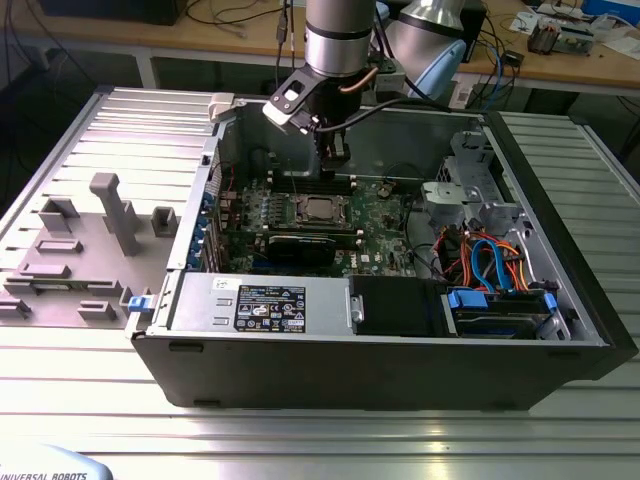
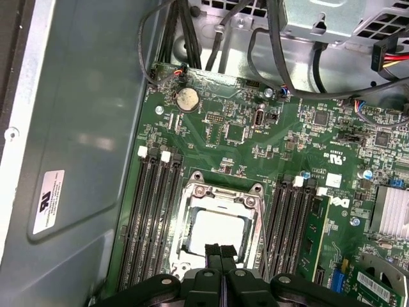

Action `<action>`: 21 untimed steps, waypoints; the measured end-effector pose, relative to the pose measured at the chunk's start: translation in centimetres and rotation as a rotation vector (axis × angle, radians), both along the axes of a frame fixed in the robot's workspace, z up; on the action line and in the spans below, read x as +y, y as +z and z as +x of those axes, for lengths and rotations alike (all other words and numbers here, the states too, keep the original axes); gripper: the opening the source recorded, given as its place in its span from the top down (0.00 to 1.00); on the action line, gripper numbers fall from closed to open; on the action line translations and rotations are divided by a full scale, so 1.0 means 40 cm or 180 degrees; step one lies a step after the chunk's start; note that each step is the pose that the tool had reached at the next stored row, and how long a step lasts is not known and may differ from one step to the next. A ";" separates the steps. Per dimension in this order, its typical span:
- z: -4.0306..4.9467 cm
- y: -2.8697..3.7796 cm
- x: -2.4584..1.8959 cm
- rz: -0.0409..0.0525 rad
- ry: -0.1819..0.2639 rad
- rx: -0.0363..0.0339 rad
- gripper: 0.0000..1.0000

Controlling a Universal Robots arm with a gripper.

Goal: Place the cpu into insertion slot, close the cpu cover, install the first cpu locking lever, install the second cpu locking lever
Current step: 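Install the first cpu locking lever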

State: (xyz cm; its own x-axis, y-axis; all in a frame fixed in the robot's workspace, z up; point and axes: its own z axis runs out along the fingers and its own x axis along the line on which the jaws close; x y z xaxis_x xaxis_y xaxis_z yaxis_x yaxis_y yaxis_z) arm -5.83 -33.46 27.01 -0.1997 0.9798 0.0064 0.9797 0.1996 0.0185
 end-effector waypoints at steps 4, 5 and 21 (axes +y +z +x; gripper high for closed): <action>0.000 0.000 0.000 0.0000 0.0002 0.0000 0.89; 0.000 0.000 0.000 0.0000 0.0002 0.0000 0.89; 0.000 0.000 0.000 0.0004 0.0498 0.0000 0.89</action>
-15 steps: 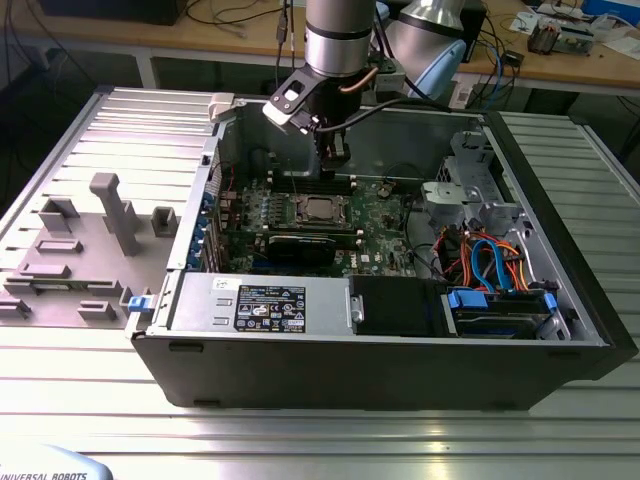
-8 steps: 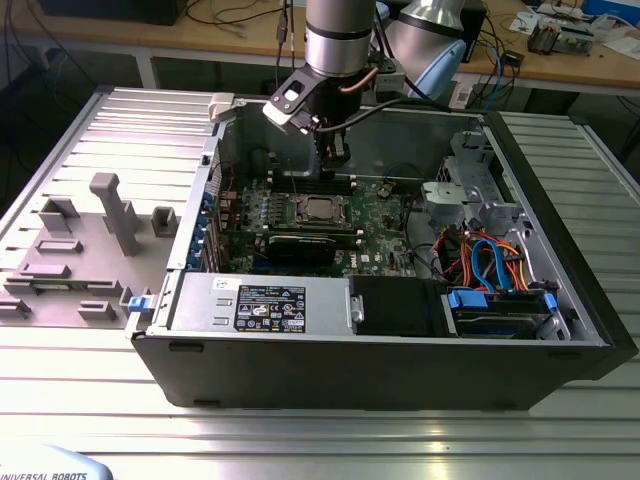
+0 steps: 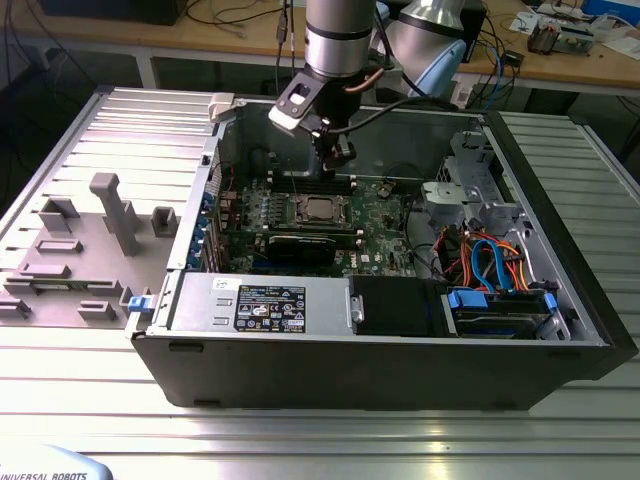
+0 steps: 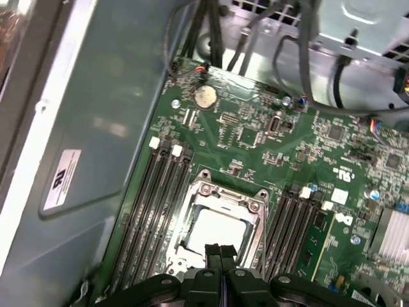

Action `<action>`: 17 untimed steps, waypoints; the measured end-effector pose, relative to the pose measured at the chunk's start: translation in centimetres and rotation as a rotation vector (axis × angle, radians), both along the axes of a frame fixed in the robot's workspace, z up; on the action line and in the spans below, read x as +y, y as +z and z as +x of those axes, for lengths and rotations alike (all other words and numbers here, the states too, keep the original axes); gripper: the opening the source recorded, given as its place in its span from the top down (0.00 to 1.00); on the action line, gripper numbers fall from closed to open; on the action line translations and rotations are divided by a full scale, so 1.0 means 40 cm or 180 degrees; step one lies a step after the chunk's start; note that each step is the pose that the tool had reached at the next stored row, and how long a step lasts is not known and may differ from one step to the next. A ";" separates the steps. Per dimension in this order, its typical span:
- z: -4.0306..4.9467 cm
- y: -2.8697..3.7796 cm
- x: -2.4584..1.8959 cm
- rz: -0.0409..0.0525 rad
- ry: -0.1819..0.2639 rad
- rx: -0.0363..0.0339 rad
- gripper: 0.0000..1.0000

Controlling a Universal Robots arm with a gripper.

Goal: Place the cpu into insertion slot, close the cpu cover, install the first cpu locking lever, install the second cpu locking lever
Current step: 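Install the first cpu locking lever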

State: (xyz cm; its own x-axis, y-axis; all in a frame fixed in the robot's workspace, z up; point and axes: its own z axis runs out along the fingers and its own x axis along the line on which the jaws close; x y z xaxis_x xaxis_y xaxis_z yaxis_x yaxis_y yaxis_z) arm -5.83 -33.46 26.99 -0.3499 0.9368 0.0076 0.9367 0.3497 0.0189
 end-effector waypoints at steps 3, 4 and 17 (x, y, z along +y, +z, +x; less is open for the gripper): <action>0.000 0.000 0.000 0.0001 0.0134 0.0000 0.89; 0.000 0.000 0.000 0.0000 0.0167 0.0000 0.89; -0.001 0.000 0.000 0.0001 0.0598 0.0000 0.89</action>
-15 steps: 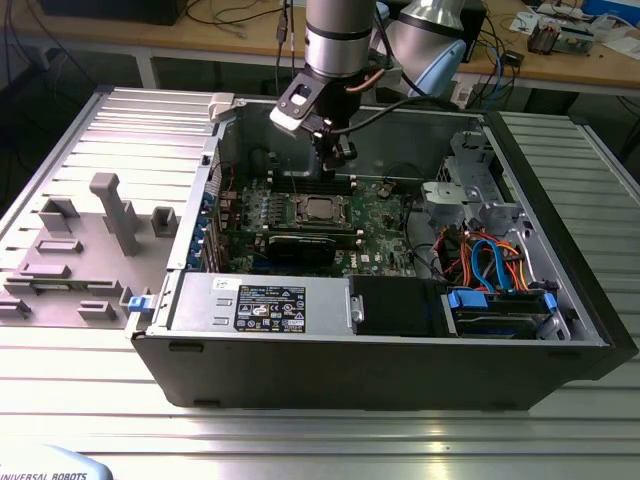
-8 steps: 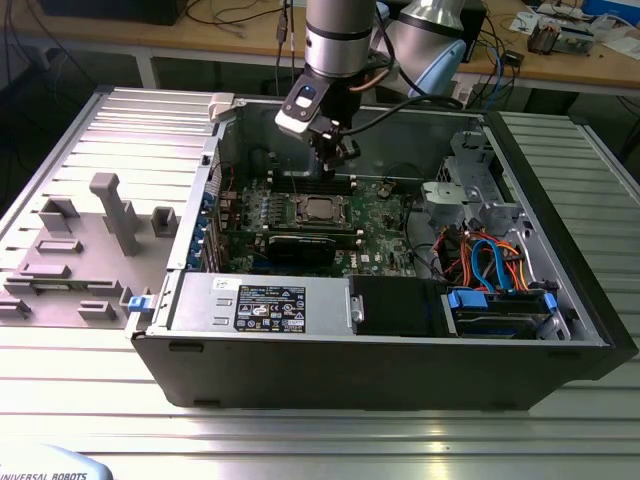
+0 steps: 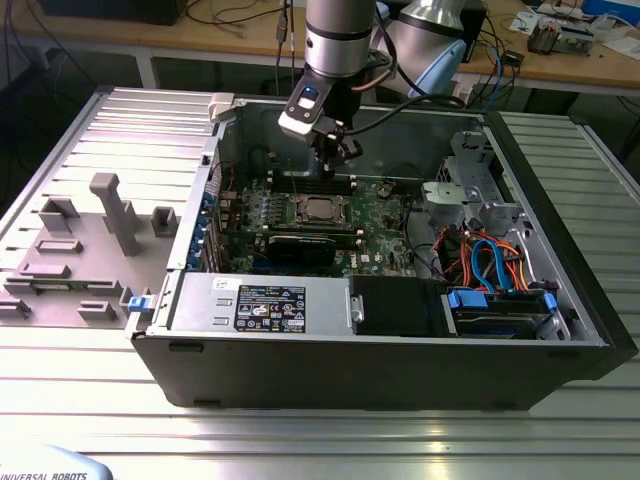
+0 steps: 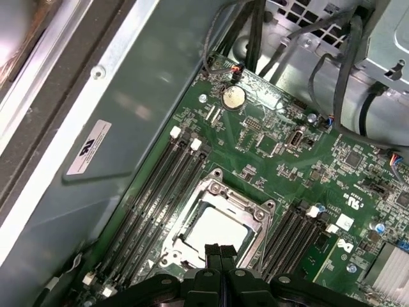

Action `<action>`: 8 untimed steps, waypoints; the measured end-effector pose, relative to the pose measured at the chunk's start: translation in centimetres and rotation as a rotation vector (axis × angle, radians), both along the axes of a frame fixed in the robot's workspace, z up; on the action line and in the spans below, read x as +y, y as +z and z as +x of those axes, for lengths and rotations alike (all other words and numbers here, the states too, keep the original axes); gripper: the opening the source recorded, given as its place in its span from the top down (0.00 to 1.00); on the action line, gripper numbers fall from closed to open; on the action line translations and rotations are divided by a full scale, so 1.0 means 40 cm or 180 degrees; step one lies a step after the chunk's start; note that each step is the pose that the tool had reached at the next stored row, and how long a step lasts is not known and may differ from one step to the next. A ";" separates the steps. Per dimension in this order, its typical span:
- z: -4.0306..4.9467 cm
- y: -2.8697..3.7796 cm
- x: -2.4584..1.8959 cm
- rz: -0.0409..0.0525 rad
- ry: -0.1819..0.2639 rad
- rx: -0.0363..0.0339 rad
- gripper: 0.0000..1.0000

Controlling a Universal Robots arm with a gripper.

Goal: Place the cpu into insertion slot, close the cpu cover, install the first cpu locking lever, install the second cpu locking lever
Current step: 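Install the first cpu locking lever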

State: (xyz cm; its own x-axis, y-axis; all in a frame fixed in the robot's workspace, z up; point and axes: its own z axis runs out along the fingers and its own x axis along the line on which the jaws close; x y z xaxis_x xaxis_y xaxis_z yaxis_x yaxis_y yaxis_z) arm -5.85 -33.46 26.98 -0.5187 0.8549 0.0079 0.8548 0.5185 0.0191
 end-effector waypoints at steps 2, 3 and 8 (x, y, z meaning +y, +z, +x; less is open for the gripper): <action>0.000 0.000 0.000 0.0000 0.0047 0.0000 0.89; 0.000 0.000 0.000 0.0000 0.0070 0.0000 0.89; 0.000 0.000 0.000 0.0000 0.0258 0.0000 0.89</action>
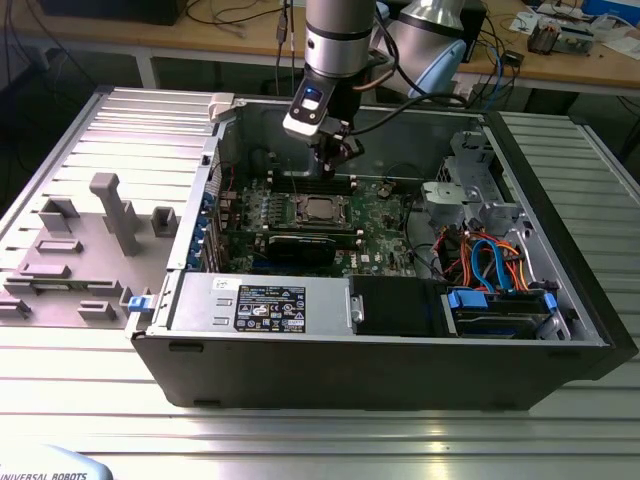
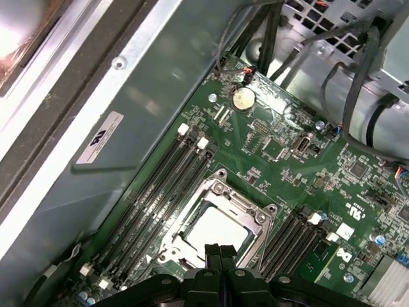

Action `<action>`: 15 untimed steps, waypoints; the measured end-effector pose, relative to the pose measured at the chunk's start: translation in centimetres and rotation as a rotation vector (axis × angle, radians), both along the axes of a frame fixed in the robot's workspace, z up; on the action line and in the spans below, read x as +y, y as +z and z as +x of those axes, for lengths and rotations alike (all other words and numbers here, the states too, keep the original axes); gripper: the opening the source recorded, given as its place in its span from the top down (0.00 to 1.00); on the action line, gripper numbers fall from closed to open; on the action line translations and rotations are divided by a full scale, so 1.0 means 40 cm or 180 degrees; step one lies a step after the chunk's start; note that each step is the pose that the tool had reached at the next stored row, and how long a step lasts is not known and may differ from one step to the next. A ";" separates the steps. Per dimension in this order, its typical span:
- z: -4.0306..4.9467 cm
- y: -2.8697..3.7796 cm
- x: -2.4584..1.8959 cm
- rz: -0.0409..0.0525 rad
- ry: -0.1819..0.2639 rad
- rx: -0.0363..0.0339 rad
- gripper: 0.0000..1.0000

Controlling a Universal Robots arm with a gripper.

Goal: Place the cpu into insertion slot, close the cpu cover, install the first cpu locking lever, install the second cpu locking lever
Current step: 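Install the first cpu locking lever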

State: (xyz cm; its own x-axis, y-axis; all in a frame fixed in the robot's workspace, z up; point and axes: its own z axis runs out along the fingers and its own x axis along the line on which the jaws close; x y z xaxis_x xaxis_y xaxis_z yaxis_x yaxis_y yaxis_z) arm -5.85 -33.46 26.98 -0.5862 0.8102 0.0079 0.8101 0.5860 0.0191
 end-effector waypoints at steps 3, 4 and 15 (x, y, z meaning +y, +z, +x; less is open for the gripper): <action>0.000 0.000 0.000 0.0000 0.0172 0.0000 0.89; 0.000 0.000 0.000 0.0000 0.0230 0.0000 0.89; 0.000 -0.002 0.000 0.0000 0.1034 0.0000 0.89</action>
